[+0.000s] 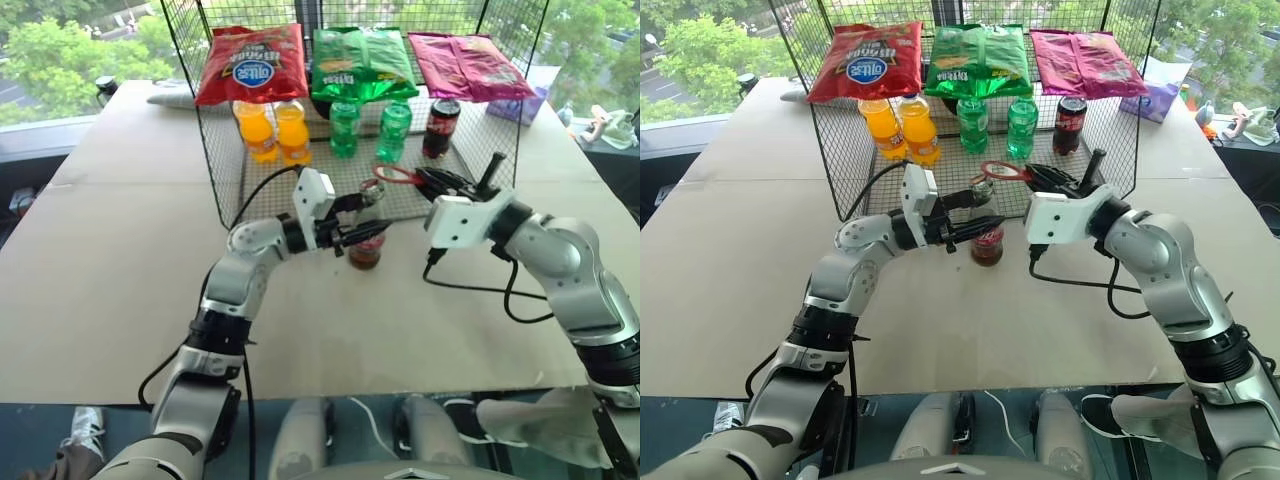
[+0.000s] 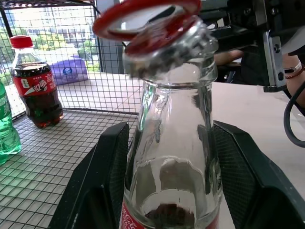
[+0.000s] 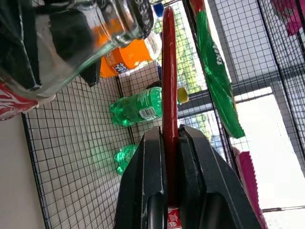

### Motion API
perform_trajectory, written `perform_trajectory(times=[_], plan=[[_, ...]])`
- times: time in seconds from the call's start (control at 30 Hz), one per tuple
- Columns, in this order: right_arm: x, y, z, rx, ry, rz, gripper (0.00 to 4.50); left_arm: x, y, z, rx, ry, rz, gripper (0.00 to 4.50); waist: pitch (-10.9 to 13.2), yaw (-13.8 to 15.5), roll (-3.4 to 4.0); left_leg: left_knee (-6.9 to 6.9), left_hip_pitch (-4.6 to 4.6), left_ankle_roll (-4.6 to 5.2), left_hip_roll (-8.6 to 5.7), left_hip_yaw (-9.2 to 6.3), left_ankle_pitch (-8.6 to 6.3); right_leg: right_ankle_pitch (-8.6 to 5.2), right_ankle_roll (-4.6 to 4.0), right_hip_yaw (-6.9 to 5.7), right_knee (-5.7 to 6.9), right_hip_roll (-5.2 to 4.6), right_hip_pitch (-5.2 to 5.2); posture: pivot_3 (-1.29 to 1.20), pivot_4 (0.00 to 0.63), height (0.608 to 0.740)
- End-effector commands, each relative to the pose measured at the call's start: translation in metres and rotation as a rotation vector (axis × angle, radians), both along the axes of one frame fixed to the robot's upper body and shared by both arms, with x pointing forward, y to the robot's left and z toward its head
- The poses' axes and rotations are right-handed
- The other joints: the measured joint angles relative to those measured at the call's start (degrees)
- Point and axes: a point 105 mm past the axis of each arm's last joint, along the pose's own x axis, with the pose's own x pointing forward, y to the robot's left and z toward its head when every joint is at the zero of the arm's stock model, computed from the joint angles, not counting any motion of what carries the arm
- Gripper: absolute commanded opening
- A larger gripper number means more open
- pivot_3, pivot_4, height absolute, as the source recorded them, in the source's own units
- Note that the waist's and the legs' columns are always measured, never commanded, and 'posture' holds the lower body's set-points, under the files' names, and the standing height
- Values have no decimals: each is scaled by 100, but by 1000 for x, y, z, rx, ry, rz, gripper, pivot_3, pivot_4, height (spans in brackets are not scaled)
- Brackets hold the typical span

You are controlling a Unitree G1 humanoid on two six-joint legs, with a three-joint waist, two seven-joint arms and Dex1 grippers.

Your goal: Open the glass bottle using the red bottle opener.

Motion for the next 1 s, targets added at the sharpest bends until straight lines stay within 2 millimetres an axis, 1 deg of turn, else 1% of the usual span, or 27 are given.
perform_trajectory(times=[0.03, 0.17, 0.23, 0.3, 0.37, 0.43, 0.53, 0.63, 0.67, 0.73, 0.83, 0.97, 1.0], plan=[[-5, -2, 22, 82, -35, -6, 0, -1, 4, 3, 5, -21, 16, 2094, 0, -8, 0, 0, 0, 0, 0, 0, 0, 0, 0, 0, 0, 0, 0, 0, 150, 740], [-6, -5, 23, 106, -22, -29, 0, 0, 4, 3, 5, -21, 17, 2094, 0, -7, 0, 0, 0, 0, 0, 1, 0, 0, 0, 0, 1, 0, 0, 0, 150, 740], [-3, -13, 22, 208, 42, -75, 0, 0, 5, 4, 5, -22, 19, 2094, 0, -3, 0, 0, 0, 0, 0, 1, 0, 0, 0, 0, 1, 0, -1, 0, 150, 740], [0, -22, 16, 301, 130, -124, 0, 0, 5, 4, 5, -23, 22, 2094, 0, 0, 0, 0, 0, 0, 1, 0, 0, 2, 3, -1, 2, 1, -1, 0, 150, 740], [0, -29, 4, 399, 246, -167, 0, 1, 6, 4, 4, -25, 24, 2094, 0, 3, 0, 0, -1, 0, 1, 0, 0, 7, 11, -1, 1, 0, 0, 0, 150, 740], [-4, -31, -16, 545, 444, -158, 0, 1, 6, 5, 5, -27, 28, 2094, 0, 5, 0, 0, -2, 0, 1, -1, 0, 8, 10, -1, 1, 0, 0, 0, 150, 740], [-8, -35, -43, 720, 696, -213, 0, 1, 6, 5, 5, -31, 31, 2094, 1, 1, 1, -1, -2, 1, 3, -3, -1, 8, 10, -1, 3, 1, -2, 0, 150, 740], [-12, -37, -70, 810, 900, -283, 0, 2, 6, 5, 4, -34, 37, 2094, 1, -9, 2, -1, -1, 1, 4, -3, -1, 1, -2, 0, 4, -1, -3, 0, 150, 740], [-15, -35, -79, 839, 990, -293, 0, 2, 6, 5, 4, -35, 39, 2094, 1, -11, 2, 0, -1, 1, 4, -3, -1, 1, -3, -1, 5, -2, -3, 0, 150, 740], [-17, -34, -92, 895, 1102, -331, 0, 2, 6, 5, 4, -37, 43, 2094, 1, -15, 2, -1, -2, 1, 5, -6, -1, 1, -4, -1, 6, -2, -4, 0, 150, 740], [-15, -33, -103, 1002, 1232, -373, 0, 2, 6, 5, 2, -39, 48, 2094, 1, -23, 2, -1, -2, 1, 6, -6, -1, 1, -4, -1, 7, -2, -5, 0, 150, 740], [-12, -32, -115, 1054, 1353, -412, 0, 2, 7, 3, 1, -40, 53, 2094, 1, -46, 3, -1, -2, 1, 5, -5, -1, 1, -4, -1, 7, -4, -5, 0, 150, 740], [-11, -34, -120, 1054, 1371, -441, 682, 2, 8, 2, 2, -40, 55, 2094, 1, -45, 3, -1, -2, 1, 4, -6, -1, 1, -4, -1, 7, -4, -5, 0, 150, 740]])
